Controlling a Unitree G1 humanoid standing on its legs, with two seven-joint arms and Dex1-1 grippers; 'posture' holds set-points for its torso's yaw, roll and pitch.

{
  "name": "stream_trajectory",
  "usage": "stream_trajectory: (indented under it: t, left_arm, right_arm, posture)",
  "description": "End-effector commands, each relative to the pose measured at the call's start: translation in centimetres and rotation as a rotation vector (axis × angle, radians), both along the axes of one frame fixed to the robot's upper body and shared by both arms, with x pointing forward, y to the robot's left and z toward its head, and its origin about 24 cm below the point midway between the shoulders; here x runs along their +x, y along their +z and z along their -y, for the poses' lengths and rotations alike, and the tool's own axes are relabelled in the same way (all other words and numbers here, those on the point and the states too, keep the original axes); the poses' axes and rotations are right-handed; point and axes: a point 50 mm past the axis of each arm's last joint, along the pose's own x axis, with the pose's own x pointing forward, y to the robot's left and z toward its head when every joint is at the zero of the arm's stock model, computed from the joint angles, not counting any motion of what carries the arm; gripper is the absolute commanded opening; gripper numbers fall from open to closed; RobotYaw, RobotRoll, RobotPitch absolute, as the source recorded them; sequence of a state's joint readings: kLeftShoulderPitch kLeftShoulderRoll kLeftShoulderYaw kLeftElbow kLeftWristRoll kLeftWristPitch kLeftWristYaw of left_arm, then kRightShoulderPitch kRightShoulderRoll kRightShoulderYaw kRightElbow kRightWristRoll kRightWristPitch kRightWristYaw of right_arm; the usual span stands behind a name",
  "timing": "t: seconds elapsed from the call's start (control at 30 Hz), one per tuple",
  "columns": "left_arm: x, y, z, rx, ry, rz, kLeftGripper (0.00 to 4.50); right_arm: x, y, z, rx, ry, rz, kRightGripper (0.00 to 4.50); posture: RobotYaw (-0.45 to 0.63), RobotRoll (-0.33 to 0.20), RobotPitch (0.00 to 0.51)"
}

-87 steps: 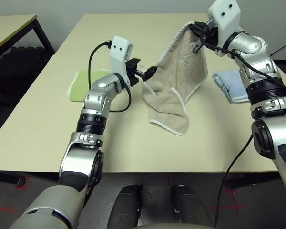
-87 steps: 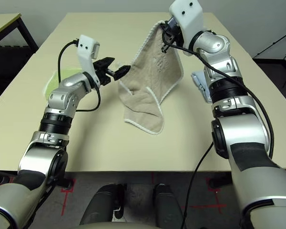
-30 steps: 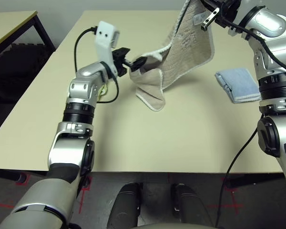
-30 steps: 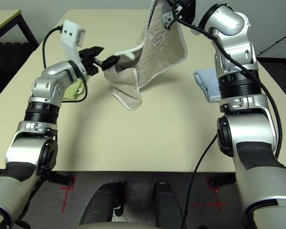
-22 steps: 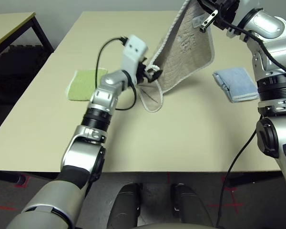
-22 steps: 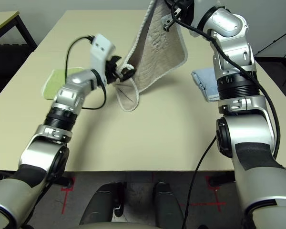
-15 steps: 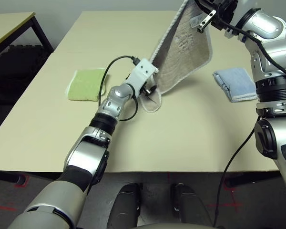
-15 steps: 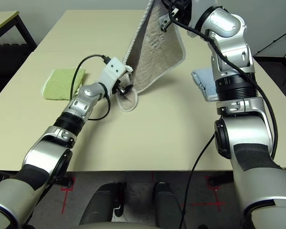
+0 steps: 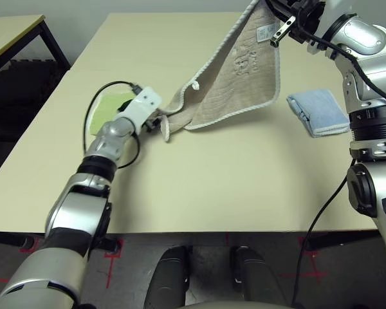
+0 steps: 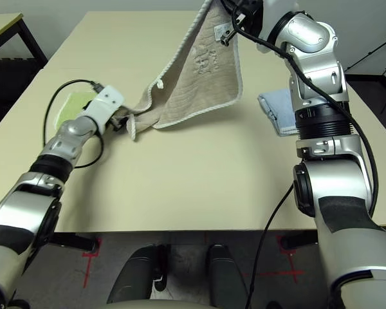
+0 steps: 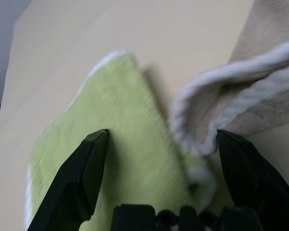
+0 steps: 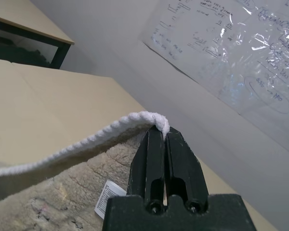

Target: Fold the towel and set it aside.

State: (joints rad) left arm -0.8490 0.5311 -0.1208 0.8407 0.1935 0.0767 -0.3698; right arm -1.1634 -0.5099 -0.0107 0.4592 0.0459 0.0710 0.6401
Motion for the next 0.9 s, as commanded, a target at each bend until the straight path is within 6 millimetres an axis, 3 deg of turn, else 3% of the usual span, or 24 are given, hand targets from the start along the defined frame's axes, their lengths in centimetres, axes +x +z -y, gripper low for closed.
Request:
stream_trajectory:
  t: [0.03,0.2,0.33,0.9]
  left_arm:
    - [-0.2,0.4,1.6,-0.090,-0.064,-0.005,4.50]
    - [0.2,1.6,3.8,-0.142,-0.124,0.031,4.50]
    - [0.7,2.1,4.4,-0.173,-0.127,0.044,4.50]
    - [0.8,2.2,2.4,-0.087,-0.092,0.013,4.50]
  right_arm:
    - [0.0,-0.2,0.4,0.015,-0.002,-0.003,0.01]
    - [0.1,-0.4,0.3,0.012,0.004,-0.010,0.01]
    - [0.0,-0.4,0.2,0.008,0.006,-0.011,0.01]
    - [-0.1,-0.3,0.2,0.016,0.004,-0.006,0.01]
  posture:
    - [0.13,0.000,0.139]
    - [0.13,0.000,0.139]
    - [0.11,0.000,0.139]
    - [0.11,0.000,0.139]
